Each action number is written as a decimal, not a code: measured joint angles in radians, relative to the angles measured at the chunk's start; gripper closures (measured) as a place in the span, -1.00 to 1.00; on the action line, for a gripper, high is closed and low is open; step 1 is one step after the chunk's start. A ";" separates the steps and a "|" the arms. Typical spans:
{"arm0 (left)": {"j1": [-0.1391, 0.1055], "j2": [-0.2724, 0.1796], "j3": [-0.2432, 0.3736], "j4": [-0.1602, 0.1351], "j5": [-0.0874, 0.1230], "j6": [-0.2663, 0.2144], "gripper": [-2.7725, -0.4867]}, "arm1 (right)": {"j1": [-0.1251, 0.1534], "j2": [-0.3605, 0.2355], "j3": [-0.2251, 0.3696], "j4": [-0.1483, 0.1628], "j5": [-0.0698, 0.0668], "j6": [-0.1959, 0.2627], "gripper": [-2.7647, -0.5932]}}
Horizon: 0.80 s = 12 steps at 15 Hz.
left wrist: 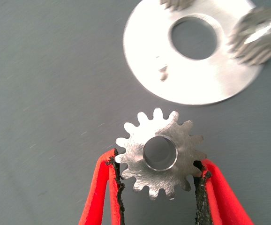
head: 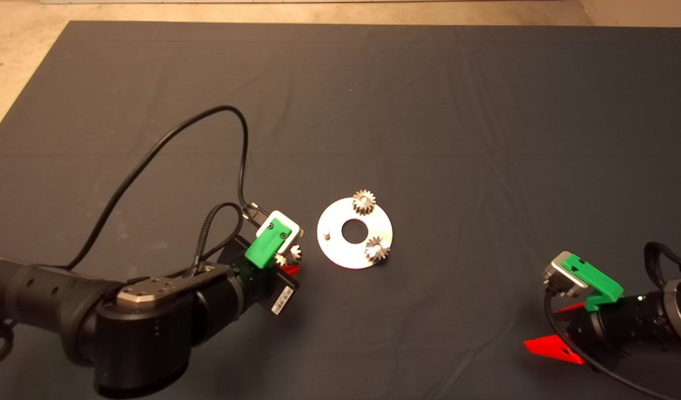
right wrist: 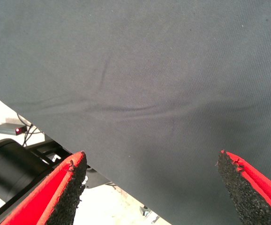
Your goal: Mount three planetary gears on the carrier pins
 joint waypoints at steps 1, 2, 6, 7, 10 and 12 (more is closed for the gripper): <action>-0.005 0.014 0.000 0.000 0.001 0.000 0.87 | 0.000 0.000 0.000 0.000 0.000 0.000 -0.35; -0.012 0.027 -0.001 0.000 0.001 0.000 0.88 | 0.000 0.000 0.000 0.000 0.000 0.000 -0.35; -0.041 0.074 -0.035 0.000 0.002 0.000 0.88 | 0.000 -0.001 0.000 0.000 0.000 0.000 -0.35; -0.043 0.084 -0.049 0.000 0.003 0.000 0.88 | 0.000 -0.001 0.000 0.000 0.001 0.000 -0.35; -0.047 0.103 -0.088 -0.001 0.003 0.001 0.89 | 0.000 -0.007 0.000 0.000 0.001 0.000 -0.35; -0.050 0.104 -0.108 -0.004 0.003 0.011 0.89 | 0.000 -0.006 0.000 0.000 0.001 0.000 -0.35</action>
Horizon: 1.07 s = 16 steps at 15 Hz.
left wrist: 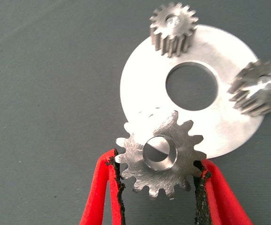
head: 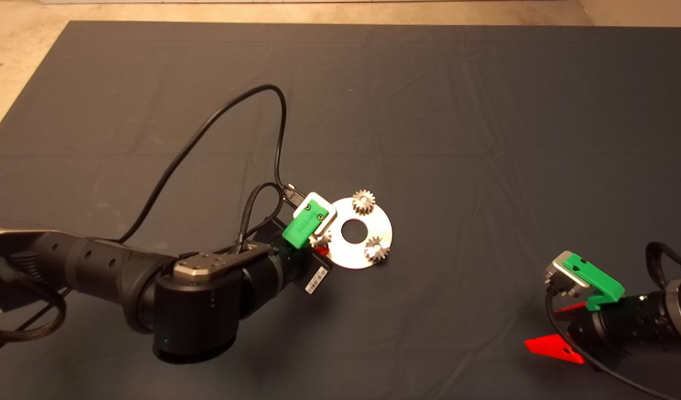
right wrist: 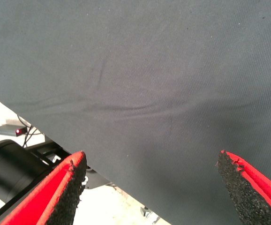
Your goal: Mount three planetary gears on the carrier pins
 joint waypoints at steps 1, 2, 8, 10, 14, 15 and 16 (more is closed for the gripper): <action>0.000 0.001 -0.009 -0.003 0.000 0.008 0.89 | 0.000 0.000 0.000 0.000 0.000 0.000 -0.35; 0.000 0.003 -0.018 -0.005 0.001 0.013 0.89 | 0.000 0.000 0.000 0.000 0.002 0.000 -0.35; 0.000 0.025 -0.053 -0.009 0.002 0.031 0.89 | 0.000 -0.012 0.000 0.000 0.014 0.000 -0.35; 0.000 0.028 -0.058 -0.009 0.002 0.032 0.90 | 0.000 -0.023 0.000 0.000 0.014 0.000 -0.35; 0.000 0.039 -0.058 -0.009 0.002 0.034 0.90 | 0.000 -0.030 0.000 0.000 0.015 0.000 -0.35; 0.000 0.044 -0.059 -0.009 0.002 0.034 0.90 | 0.000 -0.030 0.000 0.000 0.015 0.000 -0.35; 0.000 0.050 -0.059 -0.009 0.002 0.034 0.90 | 0.000 -0.030 0.000 0.000 0.015 0.000 -0.35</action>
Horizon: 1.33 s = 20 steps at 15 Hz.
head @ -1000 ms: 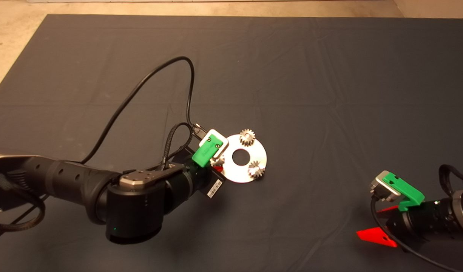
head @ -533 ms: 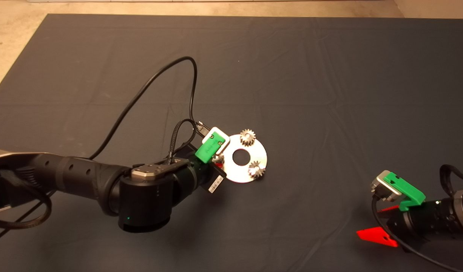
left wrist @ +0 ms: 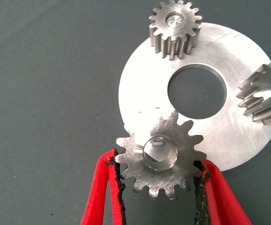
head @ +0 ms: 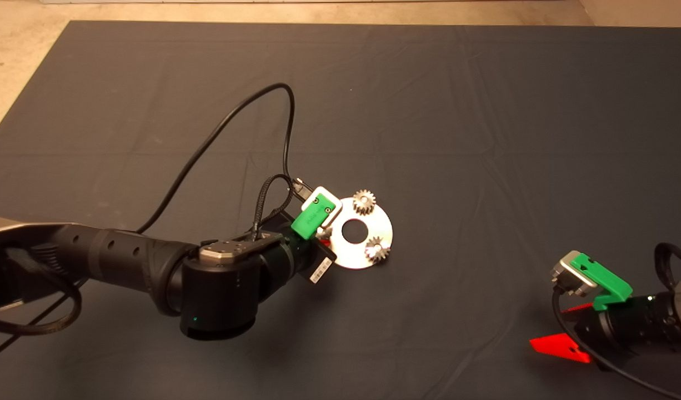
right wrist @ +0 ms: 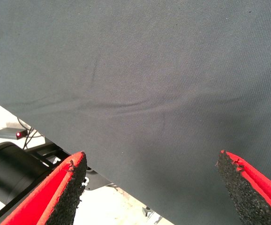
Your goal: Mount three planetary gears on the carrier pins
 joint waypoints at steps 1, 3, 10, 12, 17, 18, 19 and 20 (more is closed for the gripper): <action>0.000 0.003 -0.001 0.000 0.000 0.000 0.90 | 0.000 -0.001 0.000 0.000 0.000 0.000 -0.35; 0.000 0.005 -0.001 0.000 -0.001 0.000 0.90 | 0.000 -0.004 0.000 0.000 0.000 0.000 -0.35; 0.003 0.011 -0.019 0.001 0.000 0.000 0.90 | 0.000 -0.024 0.000 0.000 0.000 -0.014 -0.35; 0.014 0.017 -0.045 0.002 -0.001 0.001 0.90 | 0.000 -0.025 0.000 0.000 0.001 -0.015 -0.35; 0.032 0.019 -0.060 0.012 -0.007 0.011 0.90 | 0.000 -0.028 0.000 0.000 0.001 -0.021 -0.35; 0.032 0.019 -0.061 0.012 -0.007 0.011 0.90 | 0.000 -0.029 0.000 0.000 0.001 -0.021 -0.35; 0.032 0.019 -0.061 0.012 -0.007 0.011 0.91 | 0.000 -0.029 0.000 0.000 0.001 -0.021 -0.35; 0.030 0.020 -0.062 0.012 -0.009 0.012 0.91 | 0.000 -0.029 0.000 0.000 0.001 -0.021 -0.35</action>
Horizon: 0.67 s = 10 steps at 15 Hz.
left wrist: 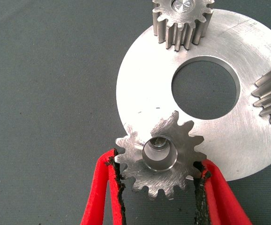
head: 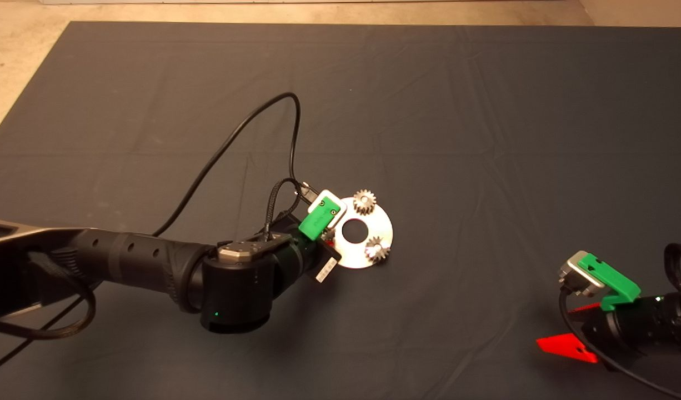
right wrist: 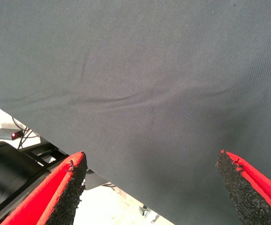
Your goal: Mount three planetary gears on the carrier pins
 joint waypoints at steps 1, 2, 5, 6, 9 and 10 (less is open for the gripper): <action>0.000 0.000 0.000 0.000 -0.002 0.000 0.91 | 0.000 -0.002 0.000 0.000 0.001 0.000 -0.35; -0.001 0.000 0.000 0.000 -0.003 0.000 0.91 | 0.000 -0.002 0.000 0.000 0.001 0.000 -0.35; -0.001 0.005 0.000 -0.001 0.001 0.001 0.91 | 0.000 -0.008 0.000 0.000 0.000 0.000 -0.35; -0.001 0.008 -0.002 -0.001 -0.001 0.002 0.91 | 0.000 -0.008 0.000 0.000 0.001 -0.001 -0.35; -0.001 0.012 -0.003 -0.003 0.000 0.003 0.91 | 0.000 -0.008 0.000 0.000 0.001 -0.004 -0.35; -0.001 0.012 -0.003 -0.003 0.000 0.003 0.91 | 0.000 -0.008 0.000 0.000 0.001 -0.004 -0.35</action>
